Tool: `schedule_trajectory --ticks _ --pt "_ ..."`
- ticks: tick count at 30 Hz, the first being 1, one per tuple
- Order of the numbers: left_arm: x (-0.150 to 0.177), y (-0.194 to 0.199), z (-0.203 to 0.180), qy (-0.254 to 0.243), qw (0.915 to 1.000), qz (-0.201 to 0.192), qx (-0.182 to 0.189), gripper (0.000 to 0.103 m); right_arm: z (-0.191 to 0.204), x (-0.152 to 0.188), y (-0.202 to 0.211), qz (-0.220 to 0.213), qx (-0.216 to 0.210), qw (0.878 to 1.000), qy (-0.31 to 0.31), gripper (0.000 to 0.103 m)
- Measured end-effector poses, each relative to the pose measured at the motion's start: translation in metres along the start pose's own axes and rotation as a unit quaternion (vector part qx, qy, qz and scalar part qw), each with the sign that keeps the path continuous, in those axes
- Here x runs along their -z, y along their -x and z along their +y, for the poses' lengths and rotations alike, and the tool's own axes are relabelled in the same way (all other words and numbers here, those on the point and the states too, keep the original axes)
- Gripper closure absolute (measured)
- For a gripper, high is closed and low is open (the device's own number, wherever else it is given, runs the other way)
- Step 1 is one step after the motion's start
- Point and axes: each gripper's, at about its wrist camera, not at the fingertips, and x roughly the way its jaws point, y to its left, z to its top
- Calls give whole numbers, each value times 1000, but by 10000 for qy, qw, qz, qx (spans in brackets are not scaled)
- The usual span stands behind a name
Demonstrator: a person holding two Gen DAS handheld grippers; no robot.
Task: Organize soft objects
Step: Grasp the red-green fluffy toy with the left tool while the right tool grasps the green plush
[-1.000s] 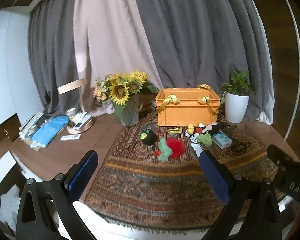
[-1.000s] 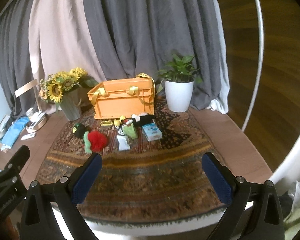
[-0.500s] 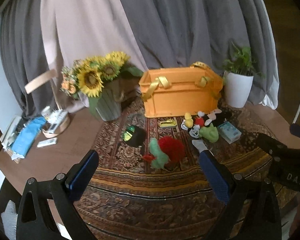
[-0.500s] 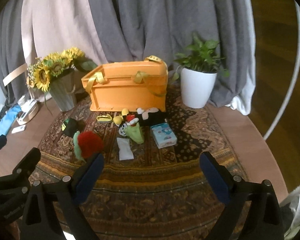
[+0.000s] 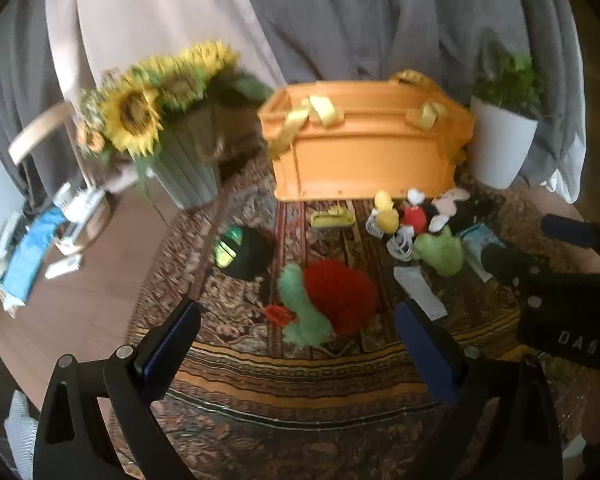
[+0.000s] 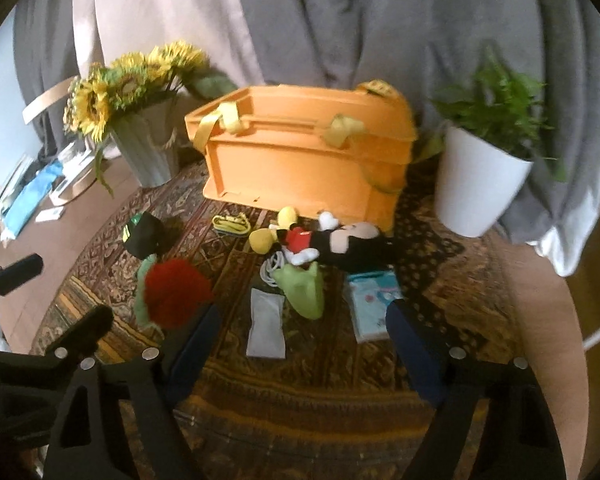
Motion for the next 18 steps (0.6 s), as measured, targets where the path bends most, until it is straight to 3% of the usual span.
schedule_trajectory --ticks 6,11,18 --pt "-1 -42 -2 34 9996 269 56 4 1 -12 -39 73 -182 9992 342 22" --pt "3 -77 -4 41 9974 711 79 9 4 -9 -72 436 -362 9976 391 27" --pt "1 -103 -12 -127 9963 854 56 9 1 -8 -99 612 -347 9967 415 33"
